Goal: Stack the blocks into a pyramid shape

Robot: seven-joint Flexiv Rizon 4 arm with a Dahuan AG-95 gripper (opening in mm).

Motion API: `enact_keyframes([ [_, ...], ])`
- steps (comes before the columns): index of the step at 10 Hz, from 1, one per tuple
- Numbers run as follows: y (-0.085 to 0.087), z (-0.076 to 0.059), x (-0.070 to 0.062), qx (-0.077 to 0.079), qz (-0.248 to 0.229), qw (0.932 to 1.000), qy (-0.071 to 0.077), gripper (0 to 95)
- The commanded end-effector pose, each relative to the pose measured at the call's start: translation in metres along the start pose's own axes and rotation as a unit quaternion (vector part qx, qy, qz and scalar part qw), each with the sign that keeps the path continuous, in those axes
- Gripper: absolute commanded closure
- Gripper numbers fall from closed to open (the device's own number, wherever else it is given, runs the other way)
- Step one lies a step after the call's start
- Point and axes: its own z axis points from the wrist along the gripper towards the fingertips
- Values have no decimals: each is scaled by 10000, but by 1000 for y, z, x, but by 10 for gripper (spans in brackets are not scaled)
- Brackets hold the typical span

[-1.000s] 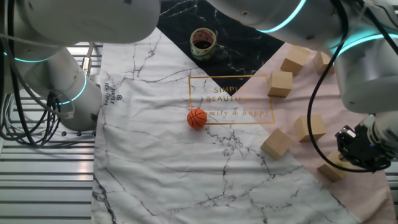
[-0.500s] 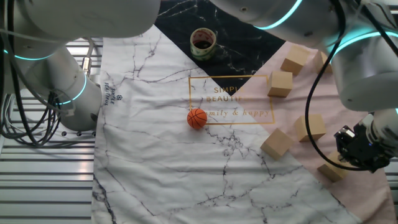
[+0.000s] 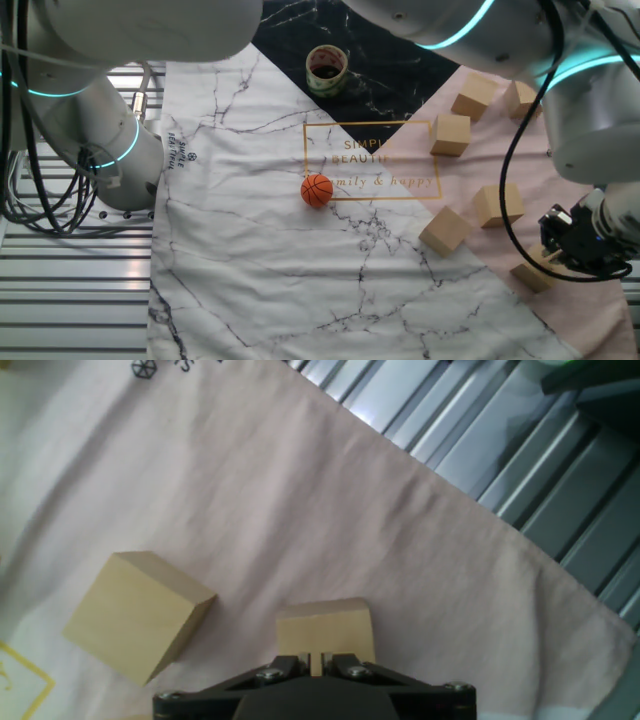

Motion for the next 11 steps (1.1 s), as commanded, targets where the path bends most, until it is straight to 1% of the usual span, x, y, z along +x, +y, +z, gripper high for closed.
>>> enact_keyframes([
  [1,1,0,0,10,211,9998,35,0],
  [6,-1,2,1,18,231,9997,26,0],
  [11,-8,12,2,32,216,9998,11,0],
])
